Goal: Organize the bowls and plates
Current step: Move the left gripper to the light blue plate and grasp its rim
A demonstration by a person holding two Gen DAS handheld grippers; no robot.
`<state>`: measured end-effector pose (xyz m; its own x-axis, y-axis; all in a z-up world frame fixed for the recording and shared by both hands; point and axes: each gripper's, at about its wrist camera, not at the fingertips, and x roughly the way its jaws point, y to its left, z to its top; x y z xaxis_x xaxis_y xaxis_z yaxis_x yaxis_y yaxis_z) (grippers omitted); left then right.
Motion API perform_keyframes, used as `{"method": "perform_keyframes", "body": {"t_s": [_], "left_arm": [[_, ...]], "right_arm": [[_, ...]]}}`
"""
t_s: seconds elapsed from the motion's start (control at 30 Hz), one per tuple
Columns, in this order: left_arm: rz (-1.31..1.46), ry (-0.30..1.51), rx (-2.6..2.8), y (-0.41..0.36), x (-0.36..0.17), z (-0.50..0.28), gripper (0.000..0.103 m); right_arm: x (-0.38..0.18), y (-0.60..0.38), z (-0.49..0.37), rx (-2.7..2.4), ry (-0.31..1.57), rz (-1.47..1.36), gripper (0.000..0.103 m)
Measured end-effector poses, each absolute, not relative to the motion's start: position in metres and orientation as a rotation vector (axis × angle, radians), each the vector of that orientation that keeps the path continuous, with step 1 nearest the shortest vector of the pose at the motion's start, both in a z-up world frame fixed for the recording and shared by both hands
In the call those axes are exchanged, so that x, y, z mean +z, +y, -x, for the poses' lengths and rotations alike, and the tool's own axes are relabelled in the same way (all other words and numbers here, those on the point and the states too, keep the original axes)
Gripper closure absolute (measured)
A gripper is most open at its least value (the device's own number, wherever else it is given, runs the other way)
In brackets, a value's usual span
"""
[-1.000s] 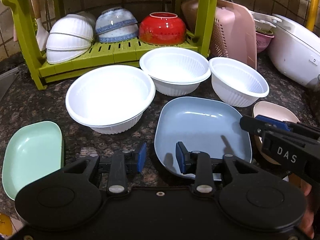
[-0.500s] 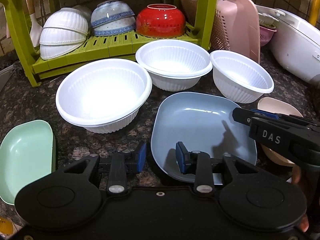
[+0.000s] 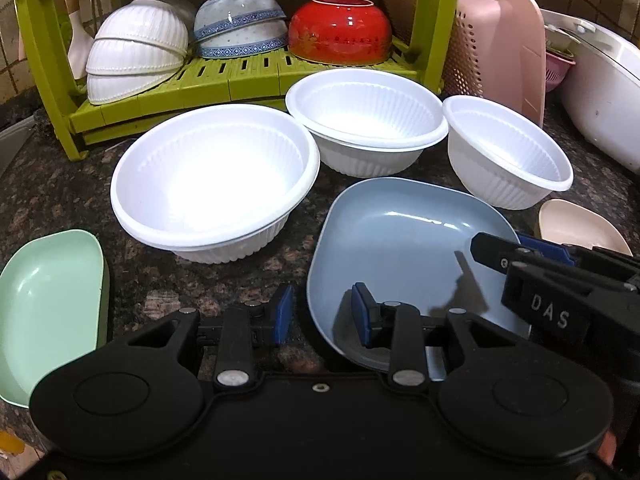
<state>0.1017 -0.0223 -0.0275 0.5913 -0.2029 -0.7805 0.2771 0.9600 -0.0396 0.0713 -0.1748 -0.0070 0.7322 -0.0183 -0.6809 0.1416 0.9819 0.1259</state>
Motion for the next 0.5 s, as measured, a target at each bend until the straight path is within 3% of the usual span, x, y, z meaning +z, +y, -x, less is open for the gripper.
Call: {"method": "perform_keyframes", "body": {"t_s": [0.5], "left_arm": [[-0.139, 0.883, -0.312, -0.006, -0.022, -0.059, 0.059]], "right_arm": [[-0.001, -0.168, -0.054, -0.014, 0.736, -0.173, 0.072]]}}
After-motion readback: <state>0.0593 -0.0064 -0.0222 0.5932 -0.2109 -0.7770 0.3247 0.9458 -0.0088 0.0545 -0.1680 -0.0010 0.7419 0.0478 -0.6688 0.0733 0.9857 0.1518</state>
